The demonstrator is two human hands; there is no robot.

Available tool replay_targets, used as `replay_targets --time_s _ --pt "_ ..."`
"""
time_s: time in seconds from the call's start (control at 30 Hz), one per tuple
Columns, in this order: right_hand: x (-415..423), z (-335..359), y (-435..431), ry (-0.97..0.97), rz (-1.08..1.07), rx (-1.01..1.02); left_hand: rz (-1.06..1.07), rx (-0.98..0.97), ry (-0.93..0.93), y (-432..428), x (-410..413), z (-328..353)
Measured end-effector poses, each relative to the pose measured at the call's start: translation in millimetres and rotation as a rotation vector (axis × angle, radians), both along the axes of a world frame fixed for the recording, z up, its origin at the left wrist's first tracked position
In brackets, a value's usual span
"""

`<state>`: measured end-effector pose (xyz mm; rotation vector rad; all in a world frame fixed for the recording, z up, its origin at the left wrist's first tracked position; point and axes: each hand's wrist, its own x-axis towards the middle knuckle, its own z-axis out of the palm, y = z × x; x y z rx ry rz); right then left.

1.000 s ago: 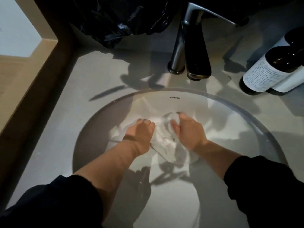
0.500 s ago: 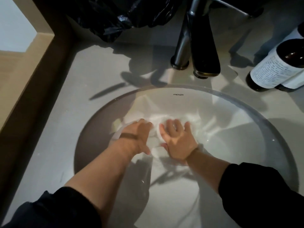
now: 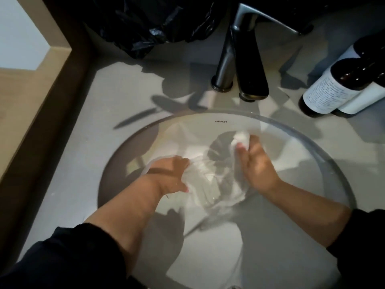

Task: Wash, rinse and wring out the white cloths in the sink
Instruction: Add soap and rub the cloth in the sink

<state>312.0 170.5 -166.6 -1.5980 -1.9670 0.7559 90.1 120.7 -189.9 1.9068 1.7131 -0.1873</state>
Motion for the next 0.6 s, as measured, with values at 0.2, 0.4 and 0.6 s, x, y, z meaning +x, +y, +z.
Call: replay_targets --time_s 0.2,0.4,0.6 --pt "-29.0 -62.8 -37.3 -0.865 0.637 0.146 -0.014 -0.019 0.024 1.5 0.3 -6.0" --pt "-27.7 -71.0 -1.6 -0.842 0.722 0.313 0.049 0.004 0.02 -0.8 9.1 -11.0" --pt "-36.3 -42.1 11.5 -0.585 0.556 0.155 0.007 0.169 0.188 1.3 18.8 2.3"
